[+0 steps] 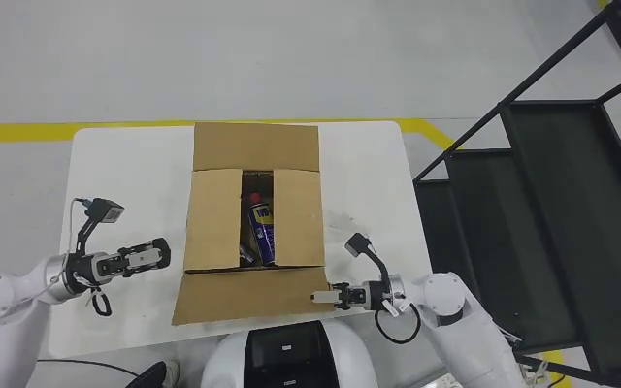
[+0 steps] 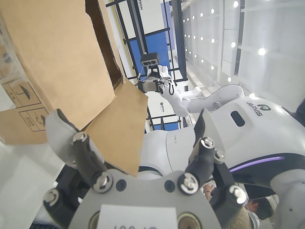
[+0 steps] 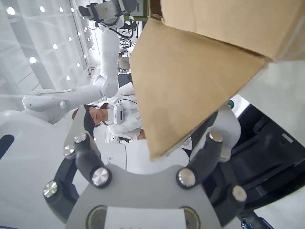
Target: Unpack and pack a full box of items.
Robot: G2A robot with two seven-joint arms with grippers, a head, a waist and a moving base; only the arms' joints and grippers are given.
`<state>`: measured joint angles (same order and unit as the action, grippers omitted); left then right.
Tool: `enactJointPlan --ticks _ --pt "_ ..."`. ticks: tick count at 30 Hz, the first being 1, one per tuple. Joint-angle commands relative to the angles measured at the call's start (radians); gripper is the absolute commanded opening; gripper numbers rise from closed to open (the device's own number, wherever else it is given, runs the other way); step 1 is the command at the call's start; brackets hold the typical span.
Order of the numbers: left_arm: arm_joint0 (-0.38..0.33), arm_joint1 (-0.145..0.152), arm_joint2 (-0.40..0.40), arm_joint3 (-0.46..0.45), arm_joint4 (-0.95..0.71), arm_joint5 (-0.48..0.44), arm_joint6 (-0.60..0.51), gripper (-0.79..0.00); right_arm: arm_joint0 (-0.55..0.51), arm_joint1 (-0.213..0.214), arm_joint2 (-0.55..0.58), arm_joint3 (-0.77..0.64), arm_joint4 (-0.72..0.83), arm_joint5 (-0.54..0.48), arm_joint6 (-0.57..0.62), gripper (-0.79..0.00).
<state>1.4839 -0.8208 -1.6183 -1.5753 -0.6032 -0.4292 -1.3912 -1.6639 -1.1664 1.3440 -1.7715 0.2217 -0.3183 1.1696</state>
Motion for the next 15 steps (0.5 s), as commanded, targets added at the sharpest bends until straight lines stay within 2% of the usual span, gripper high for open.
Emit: enactJointPlan --ticks 1,8,15 --pt "0.005 0.005 -0.006 -0.001 -0.009 0.000 0.000 0.000 0.008 0.001 -0.003 -0.003 0.027 -0.020 0.005 0.000" --pt "0.034 0.020 -0.034 -0.005 -0.055 -0.004 0.004 0.000 0.067 0.001 -0.033 0.009 0.062 -0.037 -0.029 0.000" --pt "0.079 0.032 -0.070 -0.028 -0.098 0.004 -0.004 0.000 0.133 -0.009 -0.074 0.047 0.061 -0.068 -0.175 0.000"
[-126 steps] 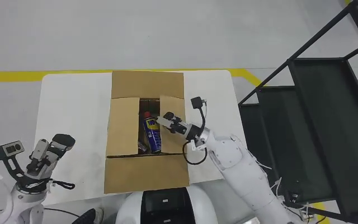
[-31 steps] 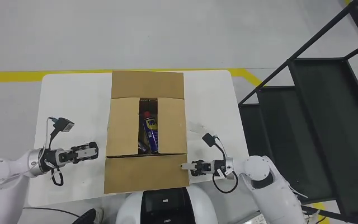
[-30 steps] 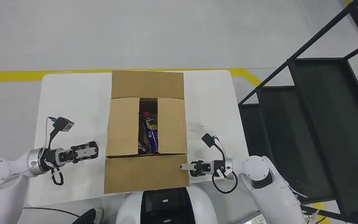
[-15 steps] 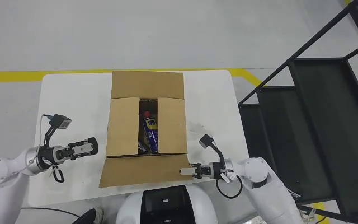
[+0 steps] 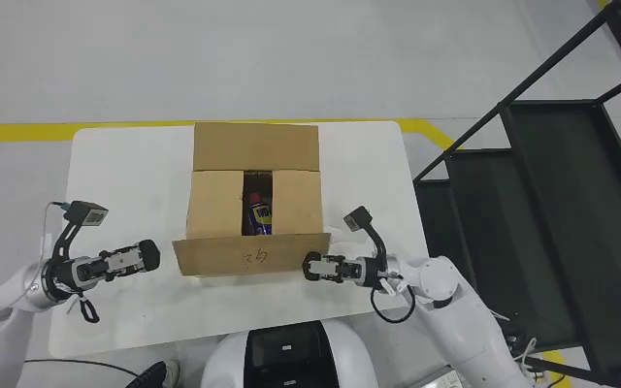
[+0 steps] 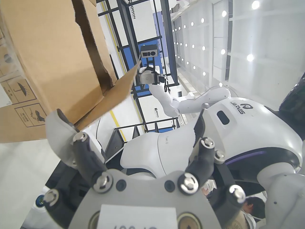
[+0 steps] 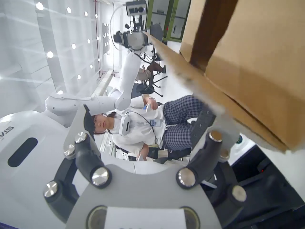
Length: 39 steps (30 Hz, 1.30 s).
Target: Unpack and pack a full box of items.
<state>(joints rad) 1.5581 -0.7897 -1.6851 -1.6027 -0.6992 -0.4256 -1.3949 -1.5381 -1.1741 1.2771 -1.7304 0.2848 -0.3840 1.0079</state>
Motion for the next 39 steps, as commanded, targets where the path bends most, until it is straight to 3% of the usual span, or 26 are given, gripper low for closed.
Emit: enactJointPlan --ticks 1,10,22,24,39 --pt "0.010 0.003 -0.006 0.002 -0.004 -0.001 0.001 0.000 0.017 -0.003 -0.016 0.013 -0.005 -0.002 -0.026 0.000" --pt "-0.022 0.004 0.013 0.077 -0.029 -0.029 0.029 0.000 0.086 -0.012 -0.089 0.043 -0.132 0.059 -0.148 0.000" --pt "-0.309 -0.007 0.177 0.280 0.022 0.022 -0.022 0.000 0.107 -0.012 -0.120 0.039 -0.178 0.088 -0.216 0.000" --pt "-0.345 -0.014 0.207 0.306 -0.057 0.045 -0.044 0.000 0.106 -0.012 -0.119 0.035 -0.171 0.086 -0.224 0.000" --pt "-0.344 -0.014 0.205 0.310 -0.046 0.042 -0.029 0.000 0.105 -0.012 -0.121 0.035 -0.160 0.088 -0.223 0.000"
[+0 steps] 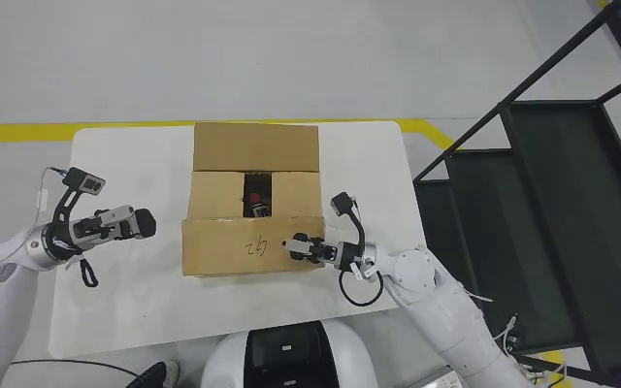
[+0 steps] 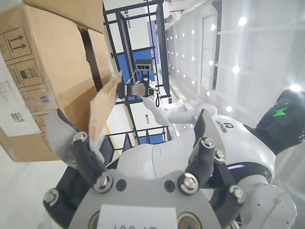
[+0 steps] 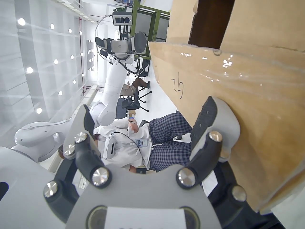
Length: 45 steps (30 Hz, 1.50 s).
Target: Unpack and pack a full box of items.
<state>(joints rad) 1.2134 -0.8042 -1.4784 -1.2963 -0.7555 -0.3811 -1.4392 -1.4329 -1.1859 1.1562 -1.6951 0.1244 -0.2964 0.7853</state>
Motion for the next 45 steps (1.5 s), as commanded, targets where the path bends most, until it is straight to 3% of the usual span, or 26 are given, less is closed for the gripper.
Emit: enactJointPlan --ticks 1,4,8,18,25,41,45 --pt "0.005 0.000 -0.005 0.005 0.037 -0.009 0.048 0.000 0.000 0.000 0.000 0.000 0.000 0.000 0.000 0.000" --pt "0.003 0.003 -0.005 -0.003 0.196 -0.038 0.157 0.000 0.000 0.000 0.000 0.000 0.000 0.000 0.000 0.000" --pt "-0.064 -0.008 0.065 0.025 0.299 -0.037 0.178 0.000 0.000 0.000 0.000 0.000 0.000 0.000 0.000 0.000" --pt "-0.320 -0.060 0.236 0.272 0.228 -0.057 0.057 0.000 0.000 0.000 0.000 0.000 0.000 0.000 0.000 0.000" --pt "-0.416 -0.071 0.298 0.307 0.170 0.002 -0.002 0.000 0.000 0.000 0.000 0.000 0.000 0.000 0.000 0.000" --pt "-0.440 -0.070 0.324 0.300 0.181 0.003 -0.003 0.000 0.000 0.000 0.000 0.000 0.000 0.000 0.000 0.000" --pt "-0.435 -0.076 0.344 0.277 0.270 -0.004 0.132 0.000 0.000 0.000 0.000 0.000 0.000 0.000 0.000 0.000"
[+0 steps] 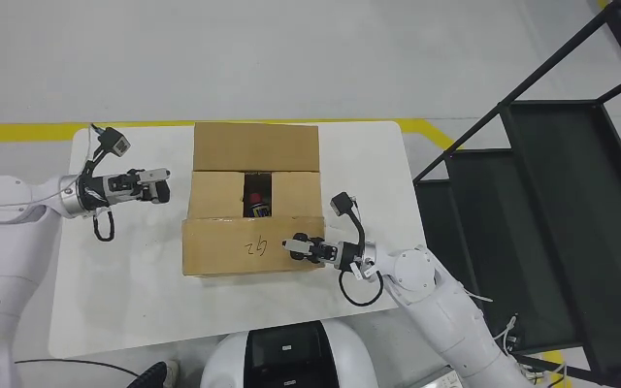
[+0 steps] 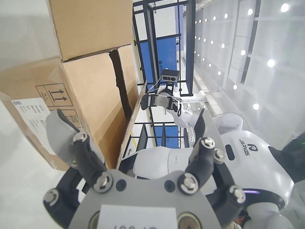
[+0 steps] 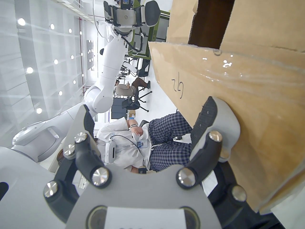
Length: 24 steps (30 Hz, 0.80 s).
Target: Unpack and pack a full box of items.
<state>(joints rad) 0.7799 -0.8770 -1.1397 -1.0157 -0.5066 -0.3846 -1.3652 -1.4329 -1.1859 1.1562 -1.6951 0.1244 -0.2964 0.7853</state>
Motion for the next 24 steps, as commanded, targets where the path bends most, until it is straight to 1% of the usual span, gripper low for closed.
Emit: enactJointPlan --ticks 1,4,9,13,16,18,19,24 --pt "-0.009 -0.006 0.012 0.001 0.046 -0.012 0.084 0.000 0.000 0.000 0.000 0.000 0.000 0.000 0.000 0.000" --pt "-0.041 -0.020 0.042 0.027 0.096 -0.054 0.144 0.000 0.000 0.000 0.000 0.000 0.000 0.000 0.000 0.000" --pt "-0.112 -0.053 0.106 0.110 0.136 -0.142 0.183 0.000 0.000 0.000 0.000 0.000 0.000 0.000 0.000 0.000" --pt "-0.181 -0.086 0.161 0.211 0.144 -0.173 0.191 0.000 0.000 0.000 0.000 0.000 0.000 0.000 0.000 0.000" --pt "-0.224 -0.114 0.195 0.277 0.118 -0.207 0.182 0.000 0.000 0.000 0.000 0.000 0.000 0.000 0.000 0.000" --pt "-0.246 -0.134 0.214 0.315 0.072 -0.223 0.153 0.000 0.000 0.000 0.000 0.000 0.000 0.000 0.000 0.000" --pt "-0.256 -0.143 0.224 0.327 0.042 -0.213 0.143 0.000 0.000 0.000 0.000 0.000 0.000 0.000 0.000 0.000" --pt "-0.309 -0.178 0.271 0.399 0.025 -0.224 0.153 0.000 0.000 0.000 0.000 0.000 0.000 0.000 0.000 0.000"
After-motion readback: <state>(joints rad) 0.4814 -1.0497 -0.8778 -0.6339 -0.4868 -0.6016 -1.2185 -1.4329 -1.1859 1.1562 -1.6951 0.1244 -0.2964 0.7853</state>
